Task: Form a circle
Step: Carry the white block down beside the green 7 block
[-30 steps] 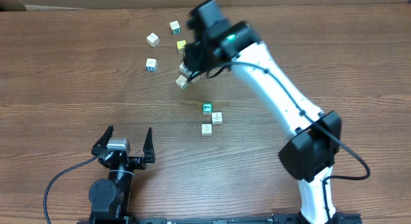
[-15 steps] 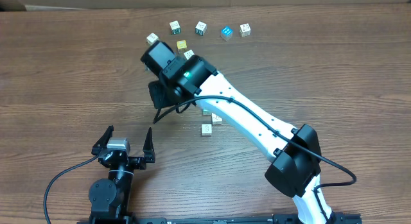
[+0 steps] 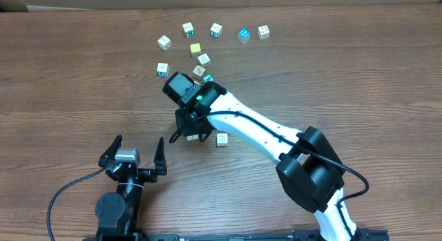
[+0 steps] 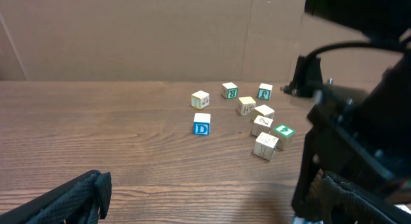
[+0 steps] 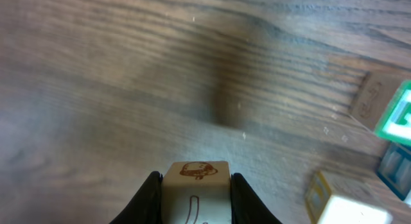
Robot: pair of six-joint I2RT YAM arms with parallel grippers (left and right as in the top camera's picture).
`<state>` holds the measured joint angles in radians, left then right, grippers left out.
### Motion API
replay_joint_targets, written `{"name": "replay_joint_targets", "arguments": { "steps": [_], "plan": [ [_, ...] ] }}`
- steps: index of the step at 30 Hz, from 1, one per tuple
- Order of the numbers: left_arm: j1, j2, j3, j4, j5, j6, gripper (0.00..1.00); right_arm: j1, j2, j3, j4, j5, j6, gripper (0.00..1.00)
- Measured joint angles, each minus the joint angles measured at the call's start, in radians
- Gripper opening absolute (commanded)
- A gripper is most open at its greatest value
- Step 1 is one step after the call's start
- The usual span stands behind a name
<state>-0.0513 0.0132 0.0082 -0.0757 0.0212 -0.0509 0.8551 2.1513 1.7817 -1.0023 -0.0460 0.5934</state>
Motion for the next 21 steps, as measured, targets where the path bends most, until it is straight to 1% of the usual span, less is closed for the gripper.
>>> {"name": "replay_joint_targets", "arguments": {
  "steps": [2,6,10,15,17,21],
  "plan": [
    [0.0,0.0,0.0,0.0,0.0,0.0,1.0,0.01,0.0,-0.04,0.052,0.03,0.022,0.17],
    [0.0,0.0,0.0,0.0,0.0,0.0,1.0,0.022,0.0,-0.089,0.099,0.117,0.041,0.17],
    [0.0,0.0,0.0,0.0,0.0,0.0,1.0,0.023,0.0,-0.105,0.117,0.209,0.047,0.17],
    [0.0,0.0,0.0,0.0,0.0,0.0,1.0,0.023,0.0,-0.13,0.137,0.264,0.055,0.18],
    [0.0,0.0,0.0,0.0,0.0,0.0,1.0,0.023,0.0,-0.136,0.136,0.275,0.059,0.21],
    [0.0,0.0,0.0,0.0,0.0,0.0,1.0,0.023,0.0,-0.137,0.134,0.29,0.062,0.25]
  ]
}}
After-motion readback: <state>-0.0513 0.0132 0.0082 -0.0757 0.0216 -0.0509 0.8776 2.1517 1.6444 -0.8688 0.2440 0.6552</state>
